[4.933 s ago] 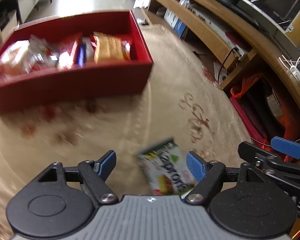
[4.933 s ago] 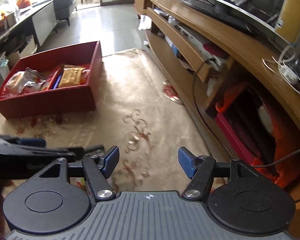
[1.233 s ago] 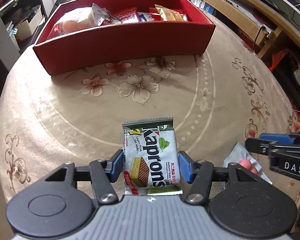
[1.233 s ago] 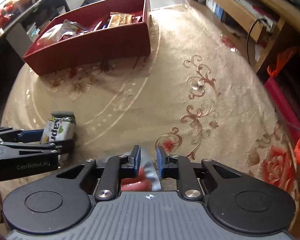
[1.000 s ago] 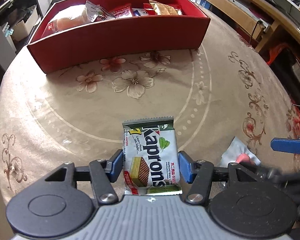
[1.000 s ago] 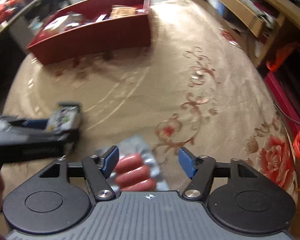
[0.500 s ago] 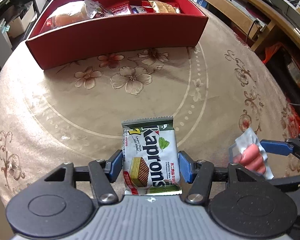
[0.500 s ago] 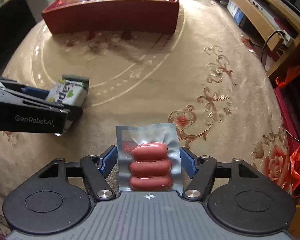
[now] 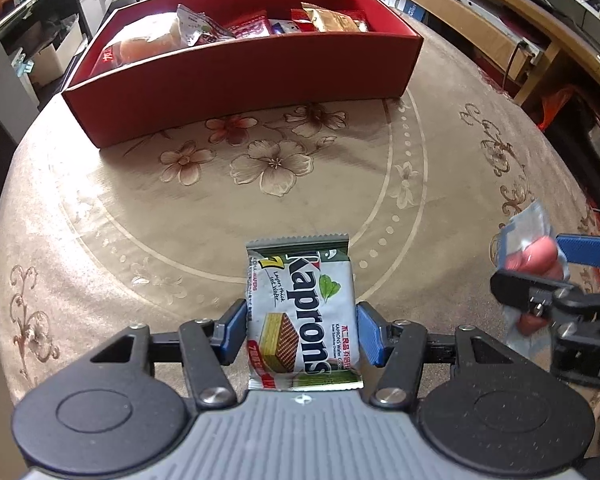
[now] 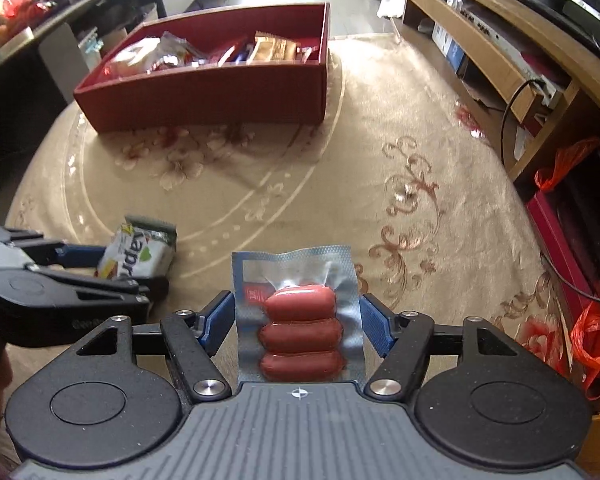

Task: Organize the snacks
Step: 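Lift the Kaprons wafer and sausage pack and carry them over the red box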

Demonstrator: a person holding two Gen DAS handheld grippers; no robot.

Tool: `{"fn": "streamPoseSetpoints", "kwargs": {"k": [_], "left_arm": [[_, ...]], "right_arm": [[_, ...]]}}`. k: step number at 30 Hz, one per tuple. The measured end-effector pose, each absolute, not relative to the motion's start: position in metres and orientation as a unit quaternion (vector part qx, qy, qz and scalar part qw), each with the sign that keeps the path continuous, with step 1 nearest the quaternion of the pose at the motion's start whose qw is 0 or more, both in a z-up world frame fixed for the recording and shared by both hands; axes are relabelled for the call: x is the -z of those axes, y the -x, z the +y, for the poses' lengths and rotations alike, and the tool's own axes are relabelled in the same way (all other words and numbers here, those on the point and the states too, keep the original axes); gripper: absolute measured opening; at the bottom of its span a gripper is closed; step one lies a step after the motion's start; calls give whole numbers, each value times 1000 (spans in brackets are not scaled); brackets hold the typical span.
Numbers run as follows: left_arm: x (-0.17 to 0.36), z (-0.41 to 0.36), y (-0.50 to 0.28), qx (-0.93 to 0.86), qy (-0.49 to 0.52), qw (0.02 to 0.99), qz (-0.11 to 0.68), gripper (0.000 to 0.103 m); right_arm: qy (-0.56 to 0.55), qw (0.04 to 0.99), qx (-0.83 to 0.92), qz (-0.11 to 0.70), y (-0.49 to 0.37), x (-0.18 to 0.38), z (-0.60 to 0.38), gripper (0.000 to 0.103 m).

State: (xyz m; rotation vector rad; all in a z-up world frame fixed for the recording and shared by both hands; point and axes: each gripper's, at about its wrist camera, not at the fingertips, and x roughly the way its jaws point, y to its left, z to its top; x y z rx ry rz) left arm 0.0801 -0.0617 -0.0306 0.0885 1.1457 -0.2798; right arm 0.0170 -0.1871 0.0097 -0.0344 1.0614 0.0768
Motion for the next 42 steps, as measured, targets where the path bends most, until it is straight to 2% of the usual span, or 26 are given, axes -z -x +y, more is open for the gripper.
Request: {"fn": "streamPoseSetpoints", "kwargs": {"k": [42], "left_arm": [[-25,-33,-111,95,-3,881,464,52]], "right_arm": [[-3,892,-31,452,-69,-41,-156,74]]}}
